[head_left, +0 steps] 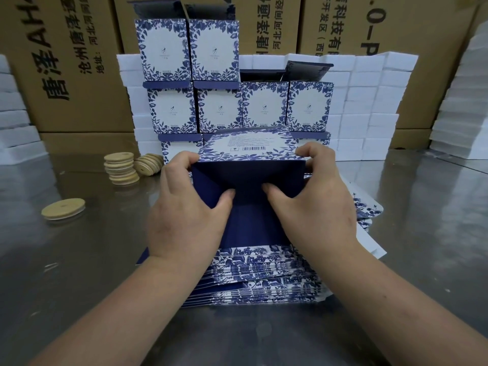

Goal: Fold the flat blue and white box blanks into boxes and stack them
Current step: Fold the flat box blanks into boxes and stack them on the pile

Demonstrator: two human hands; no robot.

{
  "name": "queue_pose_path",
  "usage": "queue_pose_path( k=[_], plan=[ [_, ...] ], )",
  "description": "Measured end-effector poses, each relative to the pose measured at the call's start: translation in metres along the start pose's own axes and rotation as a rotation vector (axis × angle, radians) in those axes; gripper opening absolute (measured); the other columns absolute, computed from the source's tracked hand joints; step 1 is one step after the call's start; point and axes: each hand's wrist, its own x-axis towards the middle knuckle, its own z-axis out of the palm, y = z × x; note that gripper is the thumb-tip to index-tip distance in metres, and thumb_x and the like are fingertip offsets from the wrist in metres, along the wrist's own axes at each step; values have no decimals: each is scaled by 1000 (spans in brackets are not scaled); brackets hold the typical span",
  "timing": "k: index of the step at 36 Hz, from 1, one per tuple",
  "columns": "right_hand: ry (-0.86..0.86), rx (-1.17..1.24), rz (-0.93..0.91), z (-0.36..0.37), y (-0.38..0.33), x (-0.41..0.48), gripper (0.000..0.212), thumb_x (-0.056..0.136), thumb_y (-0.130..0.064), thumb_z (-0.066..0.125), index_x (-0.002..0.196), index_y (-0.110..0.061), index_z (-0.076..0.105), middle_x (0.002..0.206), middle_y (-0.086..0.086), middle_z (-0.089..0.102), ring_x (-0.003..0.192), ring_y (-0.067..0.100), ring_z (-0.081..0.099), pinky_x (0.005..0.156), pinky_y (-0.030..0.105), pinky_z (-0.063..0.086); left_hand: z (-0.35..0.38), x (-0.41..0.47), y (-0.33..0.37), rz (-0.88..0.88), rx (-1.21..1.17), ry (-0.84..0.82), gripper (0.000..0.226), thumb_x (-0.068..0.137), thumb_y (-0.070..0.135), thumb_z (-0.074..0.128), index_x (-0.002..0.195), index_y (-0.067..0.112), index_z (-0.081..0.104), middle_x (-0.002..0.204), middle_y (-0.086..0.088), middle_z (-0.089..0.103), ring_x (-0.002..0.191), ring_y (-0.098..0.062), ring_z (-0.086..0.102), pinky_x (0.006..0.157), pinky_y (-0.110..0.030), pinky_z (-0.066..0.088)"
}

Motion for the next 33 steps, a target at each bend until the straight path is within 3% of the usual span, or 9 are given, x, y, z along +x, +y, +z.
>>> queue_pose_path(
  k=[5,11,17,25,33],
  plan=[
    [-6,20,11,1,1,0,58,74,-36,74,99,-51,23,96,-21,43,78,-10,31,55,27,22,0,0,0,-7,2,2,62,70,33,77,111,37,30,105,14,46,89,-21,56,67,-31,38],
    [4,7,13,2,2,1,56,74,-37,74,98,-50,25,97,-21,44,73,-5,33,53,25,20,1,1,0,-7,9,-2,61,70,33,76,112,33,33,109,9,51,92,-22,57,68,-31,39],
    [4,13,22,2,2,1,56,74,-38,73,98,-50,24,98,-21,45,72,-4,33,61,29,23,1,1,0,-8,23,3,59,70,32,76,114,29,36,107,11,47,90,-21,56,66,-30,35],
    [8,6,14,1,2,2,56,74,-38,72,99,-50,24,98,-21,45,75,8,43,64,29,28,2,2,1,5,31,9,59,70,31,77,115,25,38,110,3,53,91,-24,57,67,-31,38],
    [17,5,0,2,4,3,56,75,-38,73,99,-49,24,100,-21,45,76,9,42,65,29,28,4,2,2,19,35,24,59,69,28,78,115,20,41,110,-2,54,91,-26,57,68,-34,42]
  ],
)
